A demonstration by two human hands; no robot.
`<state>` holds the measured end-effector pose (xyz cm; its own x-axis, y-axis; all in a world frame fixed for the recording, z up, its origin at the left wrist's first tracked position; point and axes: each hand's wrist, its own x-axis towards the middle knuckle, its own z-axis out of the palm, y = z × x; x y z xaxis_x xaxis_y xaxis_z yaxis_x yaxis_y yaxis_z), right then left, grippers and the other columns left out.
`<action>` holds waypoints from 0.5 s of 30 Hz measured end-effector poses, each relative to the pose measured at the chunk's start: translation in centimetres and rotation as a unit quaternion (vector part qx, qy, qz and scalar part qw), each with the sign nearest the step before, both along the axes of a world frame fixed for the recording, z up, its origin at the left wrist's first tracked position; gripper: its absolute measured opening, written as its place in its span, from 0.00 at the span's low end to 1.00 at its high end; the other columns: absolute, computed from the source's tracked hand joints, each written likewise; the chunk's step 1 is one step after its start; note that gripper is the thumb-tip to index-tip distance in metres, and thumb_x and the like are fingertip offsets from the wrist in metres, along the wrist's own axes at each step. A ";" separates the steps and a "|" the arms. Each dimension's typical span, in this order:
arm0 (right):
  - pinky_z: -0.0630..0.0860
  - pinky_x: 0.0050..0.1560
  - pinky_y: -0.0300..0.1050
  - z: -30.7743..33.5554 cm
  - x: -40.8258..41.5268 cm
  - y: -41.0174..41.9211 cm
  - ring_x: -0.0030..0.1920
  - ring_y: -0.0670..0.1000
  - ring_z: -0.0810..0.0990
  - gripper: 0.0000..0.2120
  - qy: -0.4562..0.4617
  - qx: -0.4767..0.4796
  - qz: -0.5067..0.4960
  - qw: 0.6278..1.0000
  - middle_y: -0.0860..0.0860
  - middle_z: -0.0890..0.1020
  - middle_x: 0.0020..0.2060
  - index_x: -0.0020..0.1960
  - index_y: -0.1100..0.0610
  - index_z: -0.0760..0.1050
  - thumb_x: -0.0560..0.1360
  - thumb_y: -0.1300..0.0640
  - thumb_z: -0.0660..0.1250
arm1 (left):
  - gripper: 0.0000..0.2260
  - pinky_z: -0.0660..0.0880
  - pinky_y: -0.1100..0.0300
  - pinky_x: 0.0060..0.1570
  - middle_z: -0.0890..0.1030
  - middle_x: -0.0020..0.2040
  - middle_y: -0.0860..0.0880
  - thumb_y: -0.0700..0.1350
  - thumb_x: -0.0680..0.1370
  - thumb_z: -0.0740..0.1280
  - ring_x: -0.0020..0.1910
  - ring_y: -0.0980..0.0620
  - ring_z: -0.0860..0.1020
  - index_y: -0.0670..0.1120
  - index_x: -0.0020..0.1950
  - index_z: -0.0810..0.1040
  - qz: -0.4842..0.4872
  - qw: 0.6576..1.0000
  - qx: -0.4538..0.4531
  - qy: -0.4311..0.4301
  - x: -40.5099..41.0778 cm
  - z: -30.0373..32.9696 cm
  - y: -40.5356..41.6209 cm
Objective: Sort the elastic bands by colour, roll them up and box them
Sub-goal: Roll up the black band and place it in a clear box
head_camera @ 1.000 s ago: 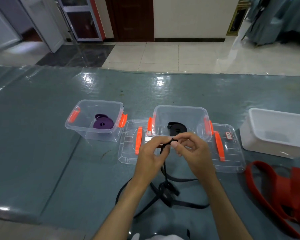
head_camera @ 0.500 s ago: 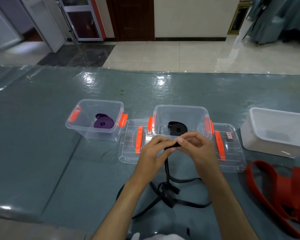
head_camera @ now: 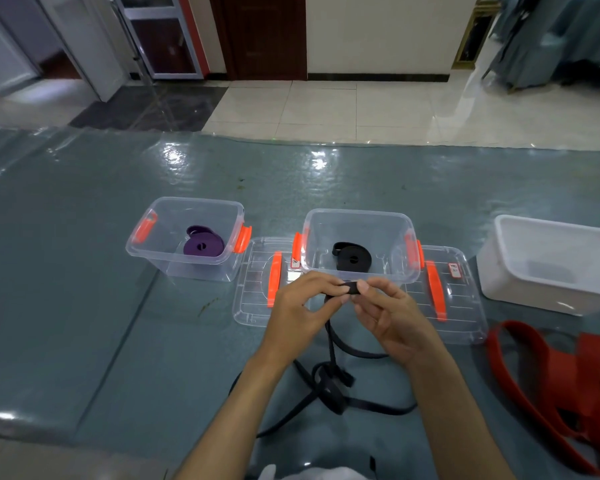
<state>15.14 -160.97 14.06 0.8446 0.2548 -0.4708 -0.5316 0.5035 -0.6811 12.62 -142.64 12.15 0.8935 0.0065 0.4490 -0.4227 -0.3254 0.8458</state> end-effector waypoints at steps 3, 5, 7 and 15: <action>0.84 0.43 0.39 -0.2 0.0 0.0 0.42 0.48 0.87 0.04 0.024 0.026 0.023 0.999 0.54 0.88 0.44 0.44 0.55 0.86 0.69 0.60 0.77 | 0.05 0.79 0.58 0.60 0.86 0.54 0.54 0.41 0.78 0.76 0.57 0.52 0.84 0.46 0.54 0.87 0.016 1.000 0.005 -0.013 0.0 0.1 -0.2; 0.84 0.45 0.39 -0.3 0.0 0.0 0.42 0.48 0.87 0.04 0.030 0.045 0.038 0.998 0.55 0.87 0.44 0.46 0.57 0.87 0.71 0.60 0.76 | 0.06 0.79 0.57 0.61 0.86 0.55 0.58 0.43 0.79 0.76 0.57 0.52 0.85 0.50 0.55 0.87 0.028 0.999 -0.012 -0.012 -0.1 0.2 -0.6; 0.84 0.47 0.40 -0.4 -0.1 0.1 0.46 0.49 0.88 0.07 0.021 0.041 0.050 0.998 0.56 0.88 0.48 0.50 0.59 0.86 0.73 0.59 0.75 | 0.07 0.80 0.55 0.60 0.86 0.54 0.58 0.43 0.79 0.76 0.56 0.51 0.85 0.54 0.54 0.86 0.036 0.998 -0.049 0.001 -0.3 0.2 -1.1; 0.84 0.45 0.39 -0.5 -0.8 1.0 0.46 0.50 0.89 0.09 0.001 -0.002 0.043 0.999 0.57 0.89 0.48 0.50 0.59 0.88 0.73 0.57 0.74 | 0.07 0.81 0.50 0.62 0.88 0.55 0.53 0.42 0.77 0.77 0.59 0.48 0.85 0.50 0.54 0.88 0.070 0.983 -0.157 0.070 -1.0 -0.9 -2.3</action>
